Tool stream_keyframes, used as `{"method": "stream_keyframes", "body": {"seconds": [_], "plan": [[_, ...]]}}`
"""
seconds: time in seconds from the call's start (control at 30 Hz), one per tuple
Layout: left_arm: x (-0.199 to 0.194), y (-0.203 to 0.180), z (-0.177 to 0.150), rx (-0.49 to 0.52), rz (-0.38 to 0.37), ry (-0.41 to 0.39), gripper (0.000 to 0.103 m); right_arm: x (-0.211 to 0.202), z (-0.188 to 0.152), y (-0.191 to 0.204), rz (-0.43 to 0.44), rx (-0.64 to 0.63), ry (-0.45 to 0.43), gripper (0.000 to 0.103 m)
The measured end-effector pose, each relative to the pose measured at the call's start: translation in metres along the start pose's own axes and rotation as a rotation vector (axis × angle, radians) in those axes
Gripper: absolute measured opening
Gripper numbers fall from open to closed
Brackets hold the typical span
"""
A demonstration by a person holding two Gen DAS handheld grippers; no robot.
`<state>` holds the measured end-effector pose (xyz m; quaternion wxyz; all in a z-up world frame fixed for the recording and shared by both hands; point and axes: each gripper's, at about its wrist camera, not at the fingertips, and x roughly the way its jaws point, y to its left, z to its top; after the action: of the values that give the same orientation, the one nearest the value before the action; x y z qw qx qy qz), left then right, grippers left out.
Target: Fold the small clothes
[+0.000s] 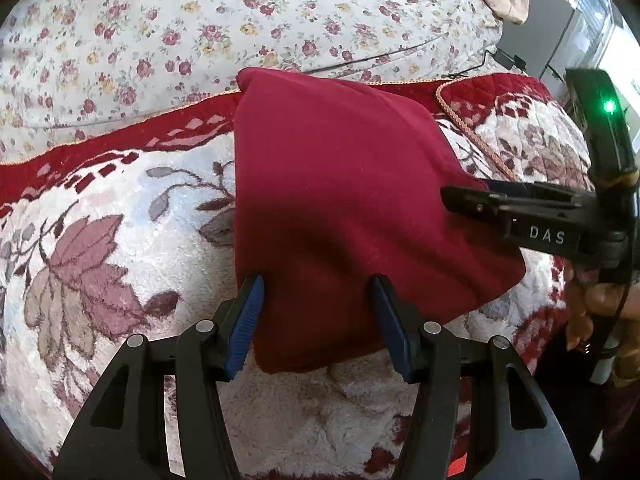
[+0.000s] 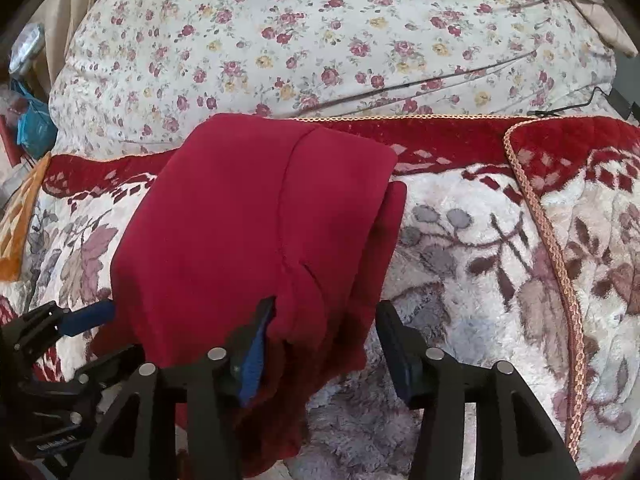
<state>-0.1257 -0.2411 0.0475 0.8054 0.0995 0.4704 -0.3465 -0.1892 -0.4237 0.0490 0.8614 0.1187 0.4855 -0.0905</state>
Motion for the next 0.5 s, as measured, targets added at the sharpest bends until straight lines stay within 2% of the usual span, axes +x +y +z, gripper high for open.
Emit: {"method": "stream_keyframes", "body": {"seconds": [0.13,0.27,0.43,0.5], "plan": [[-0.002,0.000,0.001,0.000,0.001,0.006,0.056,0.003,0.000,-0.004,-0.002,0.019,-0.001,0.059],[-0.007,0.003,0.005,-0.015,-0.010,0.007,0.056,0.003,0.002,-0.010,0.026,0.053,0.016,0.061],[-0.016,0.020,0.021,-0.091,-0.089,-0.016,0.056,-0.003,0.008,-0.017,0.097,0.103,0.000,0.062],[-0.016,0.030,0.030,-0.138,-0.132,-0.017,0.056,-0.002,0.011,-0.025,0.134,0.143,-0.005,0.067]]}}
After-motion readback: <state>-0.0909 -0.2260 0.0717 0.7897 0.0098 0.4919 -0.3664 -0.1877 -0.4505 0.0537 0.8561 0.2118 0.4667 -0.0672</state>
